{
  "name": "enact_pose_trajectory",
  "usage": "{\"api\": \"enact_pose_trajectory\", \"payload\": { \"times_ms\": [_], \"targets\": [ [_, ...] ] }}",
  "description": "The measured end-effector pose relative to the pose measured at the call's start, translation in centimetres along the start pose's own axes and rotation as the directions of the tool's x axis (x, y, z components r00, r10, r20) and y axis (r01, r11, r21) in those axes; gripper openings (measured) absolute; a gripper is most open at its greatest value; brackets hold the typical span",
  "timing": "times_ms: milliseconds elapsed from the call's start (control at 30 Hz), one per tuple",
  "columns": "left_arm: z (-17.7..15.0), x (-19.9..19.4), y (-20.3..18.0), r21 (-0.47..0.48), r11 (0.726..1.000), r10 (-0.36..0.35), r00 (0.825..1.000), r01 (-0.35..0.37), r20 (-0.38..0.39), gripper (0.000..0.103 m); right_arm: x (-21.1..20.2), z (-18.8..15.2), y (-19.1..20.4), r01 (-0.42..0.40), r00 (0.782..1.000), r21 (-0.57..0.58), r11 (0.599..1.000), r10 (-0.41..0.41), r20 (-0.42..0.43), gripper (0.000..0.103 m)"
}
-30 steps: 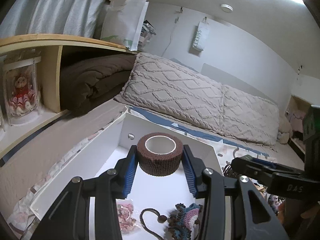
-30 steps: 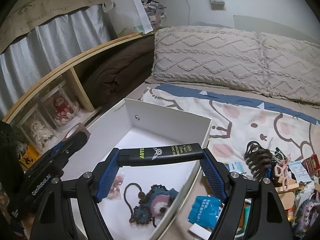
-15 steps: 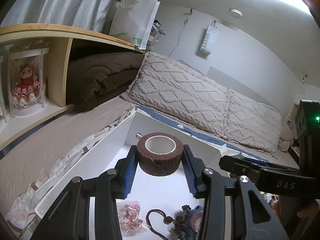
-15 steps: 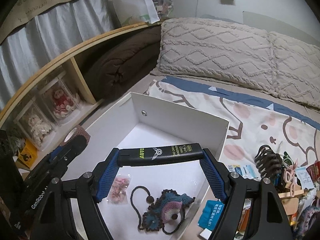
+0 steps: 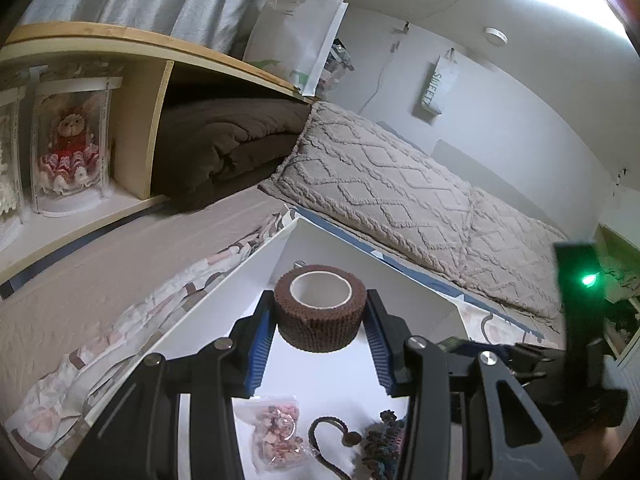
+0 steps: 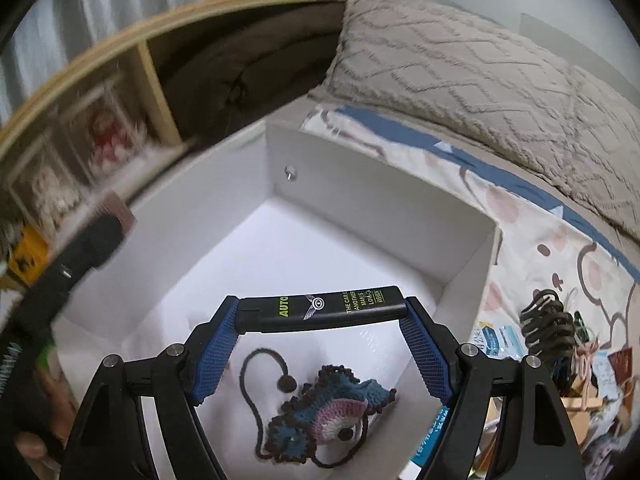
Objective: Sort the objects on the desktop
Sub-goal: 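Carry the AUTO tube over the white box and open the right gripper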
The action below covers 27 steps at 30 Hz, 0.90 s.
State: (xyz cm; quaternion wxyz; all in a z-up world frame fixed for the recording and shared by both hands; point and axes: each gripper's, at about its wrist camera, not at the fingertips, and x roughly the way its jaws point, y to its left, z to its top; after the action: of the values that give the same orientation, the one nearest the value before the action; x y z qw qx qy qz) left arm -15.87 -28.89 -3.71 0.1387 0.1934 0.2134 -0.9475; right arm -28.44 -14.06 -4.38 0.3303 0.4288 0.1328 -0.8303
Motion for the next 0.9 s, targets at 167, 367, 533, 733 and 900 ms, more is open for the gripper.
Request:
{"api": "enact_pose_trajectory", "payload": {
  "times_ms": [167,367,533,733,900],
  "targets": [
    [-0.1,0.3,0.1,-0.005,1.0,-0.002,1.0,0.002,-0.005,0.043,2.4,0.4,1.1,0.054,0.993,-0.091,0.994,-0.063,-0.099,0.08],
    [-0.2,0.6,0.1,-0.002,1.0,-0.004,1.0,0.004,-0.012,0.043,4.4,0.8,1.1,0.041,0.982,-0.1,0.994,-0.058,-0.18,0.08],
    [-0.3,0.8,0.3,-0.01,1.0,0.001,1.0,-0.001,-0.016,0.043,5.2,1.0,1.4,0.06,0.971,-0.14,0.988,-0.09,-0.219,0.08],
    [-0.4,0.9,0.4,-0.01,1.0,0.002,1.0,-0.003,-0.023,0.043,6.0,0.5,1.8,0.051,0.961,-0.161,0.986,-0.092,-0.259,0.08],
    [-0.4,1.0,0.4,-0.009,1.0,0.002,1.0,-0.002,-0.023,0.043,6.1,0.6,1.5,0.08,0.959,-0.142,0.987,-0.115,-0.26,0.08]
  ]
}}
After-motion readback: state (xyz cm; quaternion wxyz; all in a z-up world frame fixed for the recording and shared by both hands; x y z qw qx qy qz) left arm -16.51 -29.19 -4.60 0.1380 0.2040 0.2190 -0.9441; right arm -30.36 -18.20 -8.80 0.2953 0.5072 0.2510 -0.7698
